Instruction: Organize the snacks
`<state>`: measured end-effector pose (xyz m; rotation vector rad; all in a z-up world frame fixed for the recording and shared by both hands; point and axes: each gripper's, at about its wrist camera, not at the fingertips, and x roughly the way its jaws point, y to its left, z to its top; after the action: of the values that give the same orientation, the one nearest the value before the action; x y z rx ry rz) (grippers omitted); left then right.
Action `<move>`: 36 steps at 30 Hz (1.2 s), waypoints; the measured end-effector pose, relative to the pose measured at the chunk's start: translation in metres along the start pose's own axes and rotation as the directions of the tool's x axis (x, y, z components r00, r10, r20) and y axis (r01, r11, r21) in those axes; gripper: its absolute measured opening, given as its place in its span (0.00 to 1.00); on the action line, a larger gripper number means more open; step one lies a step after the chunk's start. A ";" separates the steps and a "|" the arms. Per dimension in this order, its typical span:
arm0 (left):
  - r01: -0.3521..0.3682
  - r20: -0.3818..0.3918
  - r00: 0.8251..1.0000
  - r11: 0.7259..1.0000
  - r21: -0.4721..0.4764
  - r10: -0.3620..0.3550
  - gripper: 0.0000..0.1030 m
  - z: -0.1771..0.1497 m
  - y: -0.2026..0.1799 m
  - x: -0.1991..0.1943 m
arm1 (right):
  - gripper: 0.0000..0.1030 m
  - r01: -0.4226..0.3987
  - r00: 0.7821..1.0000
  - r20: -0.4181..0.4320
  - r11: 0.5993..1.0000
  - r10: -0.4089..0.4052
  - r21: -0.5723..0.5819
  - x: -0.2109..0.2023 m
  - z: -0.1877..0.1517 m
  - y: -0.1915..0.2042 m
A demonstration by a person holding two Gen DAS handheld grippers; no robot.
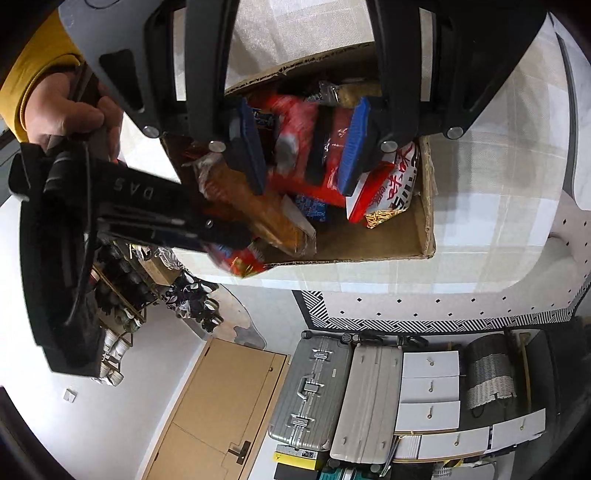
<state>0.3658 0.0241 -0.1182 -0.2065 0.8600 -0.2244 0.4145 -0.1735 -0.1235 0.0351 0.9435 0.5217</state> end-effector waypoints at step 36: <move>-0.200 0.292 0.941 0.978 0.066 0.173 0.95 -0.036 -0.069 -0.190 | 0.50 -0.041 0.941 0.323 0.983 0.098 -0.177 -0.171 -0.038 0.081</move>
<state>0.2104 0.0081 0.0153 -0.0646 0.5754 -0.0541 0.2707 -0.1853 0.0045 0.0035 0.5679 0.6378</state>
